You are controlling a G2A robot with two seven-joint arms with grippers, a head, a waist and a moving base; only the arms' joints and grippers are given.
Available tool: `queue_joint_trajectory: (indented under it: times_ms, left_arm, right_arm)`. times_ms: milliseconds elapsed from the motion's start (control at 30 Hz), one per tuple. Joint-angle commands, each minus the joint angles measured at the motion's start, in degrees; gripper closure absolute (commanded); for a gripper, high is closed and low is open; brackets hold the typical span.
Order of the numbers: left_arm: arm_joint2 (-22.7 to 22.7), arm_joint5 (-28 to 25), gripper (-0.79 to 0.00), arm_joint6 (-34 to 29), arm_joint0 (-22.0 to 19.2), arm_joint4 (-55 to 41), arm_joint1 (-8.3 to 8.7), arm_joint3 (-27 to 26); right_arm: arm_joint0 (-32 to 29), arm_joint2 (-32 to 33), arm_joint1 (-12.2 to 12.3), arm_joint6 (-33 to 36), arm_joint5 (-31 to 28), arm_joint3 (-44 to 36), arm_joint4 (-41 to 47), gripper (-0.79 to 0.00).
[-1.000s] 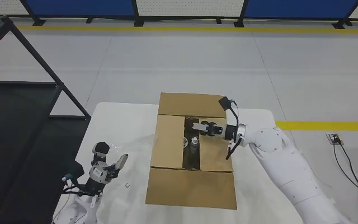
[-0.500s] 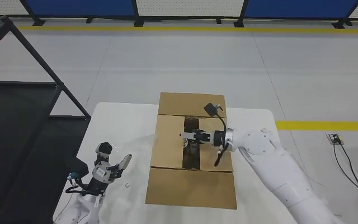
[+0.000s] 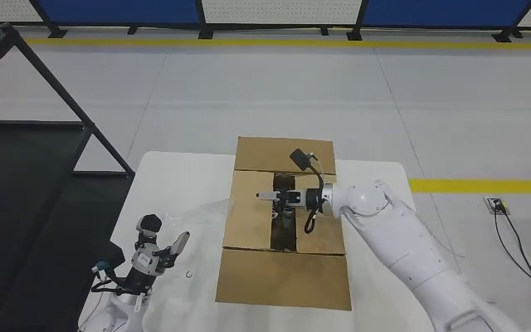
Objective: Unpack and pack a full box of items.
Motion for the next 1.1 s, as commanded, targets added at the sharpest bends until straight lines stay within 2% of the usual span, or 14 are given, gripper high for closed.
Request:
queue_joint_trajectory:
  times_ms: [0,300,567,867,1067]
  left_arm:
    - [-0.13,-0.17,-0.785,0.12,0.16,-0.05,-0.02,-0.06]
    - [-0.45,-0.58,-0.785,0.22,0.48,-0.17,-0.14,-0.01]
    - [-0.31,-0.78,-0.785,0.36,0.39,0.13,-0.29,0.14]
    - [-0.91,-1.12,-0.785,0.88,0.45,-0.34,-0.39,0.52]
    - [-2.43,-1.86,-0.785,1.98,1.07,-1.25,-0.36,0.54]
  right_arm:
    - [0.67,-0.51,-0.58,0.01,0.29,1.38,0.40,-0.785]
    - [2.67,-0.83,-2.45,1.59,-3.89,5.58,3.22,-0.785]
    - [3.05,0.44,-2.69,2.17,-6.76,3.91,3.36,-0.785]
    - [3.95,0.30,-3.48,-0.68,-4.47,-2.24,1.05,-0.785]
    - [5.87,-2.37,-5.48,-2.34,-1.09,-3.96,0.50,-0.785]
